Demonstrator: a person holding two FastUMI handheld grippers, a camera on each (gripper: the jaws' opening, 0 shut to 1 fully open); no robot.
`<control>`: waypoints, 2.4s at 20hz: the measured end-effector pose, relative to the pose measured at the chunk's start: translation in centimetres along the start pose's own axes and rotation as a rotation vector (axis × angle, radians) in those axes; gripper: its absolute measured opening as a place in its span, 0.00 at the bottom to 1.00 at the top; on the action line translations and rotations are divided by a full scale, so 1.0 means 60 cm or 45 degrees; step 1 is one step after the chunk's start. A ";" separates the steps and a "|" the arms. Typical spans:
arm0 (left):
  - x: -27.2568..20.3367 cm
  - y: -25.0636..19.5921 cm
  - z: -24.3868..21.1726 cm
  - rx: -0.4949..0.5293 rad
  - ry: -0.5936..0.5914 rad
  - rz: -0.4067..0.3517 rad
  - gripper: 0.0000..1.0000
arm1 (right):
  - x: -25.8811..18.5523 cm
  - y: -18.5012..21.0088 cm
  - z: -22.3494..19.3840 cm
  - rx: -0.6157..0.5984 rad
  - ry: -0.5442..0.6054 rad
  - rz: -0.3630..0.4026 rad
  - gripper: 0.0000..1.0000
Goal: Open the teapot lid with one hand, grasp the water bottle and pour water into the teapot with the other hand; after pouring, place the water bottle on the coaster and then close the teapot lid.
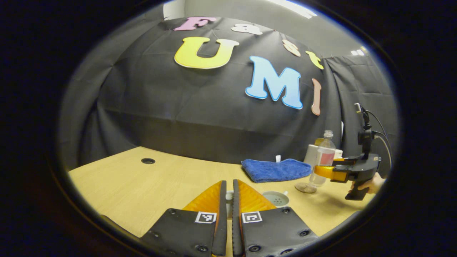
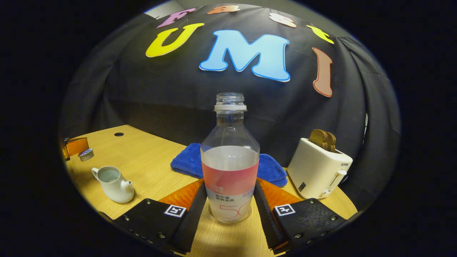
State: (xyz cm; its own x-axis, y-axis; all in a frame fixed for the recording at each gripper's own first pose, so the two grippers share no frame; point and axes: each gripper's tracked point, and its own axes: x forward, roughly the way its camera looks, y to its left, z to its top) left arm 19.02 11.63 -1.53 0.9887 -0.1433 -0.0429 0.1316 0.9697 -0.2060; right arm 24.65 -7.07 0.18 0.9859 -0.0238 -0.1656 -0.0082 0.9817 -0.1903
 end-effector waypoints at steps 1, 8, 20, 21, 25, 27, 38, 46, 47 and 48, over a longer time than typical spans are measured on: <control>0.002 -0.003 0.000 0.005 0.002 -0.006 0.13 | 0.009 0.003 0.004 0.021 -0.009 0.002 0.75; 0.001 -0.007 0.000 0.022 -0.001 -0.012 0.13 | 0.046 0.007 -0.020 0.040 0.017 -0.020 0.75; 0.002 -0.008 -0.001 0.029 -0.004 -0.008 0.13 | 0.061 -0.018 -0.028 0.252 0.039 -0.048 0.75; 0.002 -0.007 -0.001 0.030 -0.002 -0.010 0.13 | 0.061 -0.019 -0.029 0.256 0.043 -0.049 0.76; 0.002 -0.006 0.002 0.033 -0.004 -0.008 0.12 | 0.060 -0.017 -0.031 0.286 0.058 -0.043 0.77; 0.003 -0.007 -0.001 0.033 -0.004 -0.007 0.12 | 0.051 -0.018 -0.030 0.301 0.051 -0.047 0.85; 0.003 -0.016 -0.004 0.041 -0.005 -0.051 0.13 | -0.099 0.001 -0.035 0.265 -0.081 -0.134 0.95; 0.003 -0.039 0.020 0.128 -0.035 -0.070 0.12 | -0.192 0.057 -0.023 0.205 -0.179 -0.104 0.95; 0.003 -0.047 0.027 0.142 -0.045 -0.076 0.12 | -0.202 0.062 -0.023 0.215 -0.177 -0.100 0.95; 0.002 -0.055 0.032 0.153 -0.052 -0.085 0.12 | -0.212 0.066 -0.026 0.231 -0.181 -0.096 0.95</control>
State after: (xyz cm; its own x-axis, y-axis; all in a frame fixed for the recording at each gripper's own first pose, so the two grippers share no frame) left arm 18.87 8.79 1.03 0.9792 -0.2027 0.0072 0.2025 0.9753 -0.0885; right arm 11.81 -3.20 0.04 0.9963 -0.0844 -0.0173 0.0841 0.9963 -0.0183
